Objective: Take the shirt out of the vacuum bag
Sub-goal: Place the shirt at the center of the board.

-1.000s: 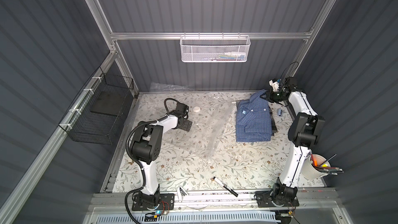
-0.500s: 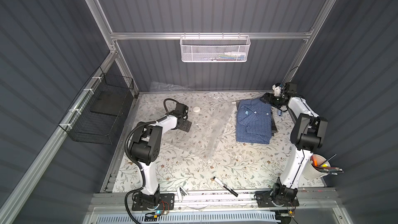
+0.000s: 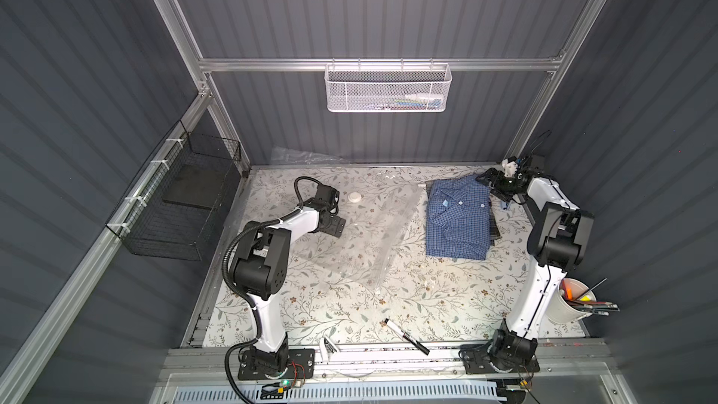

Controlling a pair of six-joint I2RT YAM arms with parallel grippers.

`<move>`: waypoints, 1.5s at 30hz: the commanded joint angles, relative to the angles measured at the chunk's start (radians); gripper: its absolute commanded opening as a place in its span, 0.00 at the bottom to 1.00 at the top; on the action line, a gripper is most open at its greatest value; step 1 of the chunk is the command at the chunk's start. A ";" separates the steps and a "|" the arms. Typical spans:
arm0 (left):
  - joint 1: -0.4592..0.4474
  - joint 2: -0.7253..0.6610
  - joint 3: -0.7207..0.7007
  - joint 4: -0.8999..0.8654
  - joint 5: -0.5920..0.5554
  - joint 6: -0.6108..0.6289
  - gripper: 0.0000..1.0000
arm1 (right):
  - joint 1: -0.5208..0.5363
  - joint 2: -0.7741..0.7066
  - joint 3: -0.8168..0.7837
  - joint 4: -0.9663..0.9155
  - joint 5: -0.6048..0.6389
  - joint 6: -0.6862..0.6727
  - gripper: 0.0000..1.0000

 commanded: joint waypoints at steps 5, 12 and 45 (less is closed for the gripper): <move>0.010 -0.011 0.060 -0.050 0.018 -0.005 0.97 | 0.011 -0.022 0.068 -0.032 -0.086 0.137 0.91; 0.017 -0.021 0.025 -0.040 0.027 -0.010 0.97 | 0.014 0.093 0.181 -0.079 -0.076 0.184 0.91; 0.025 -0.016 0.034 -0.080 0.012 -0.002 0.96 | 0.035 0.111 0.205 0.380 -0.481 0.361 0.18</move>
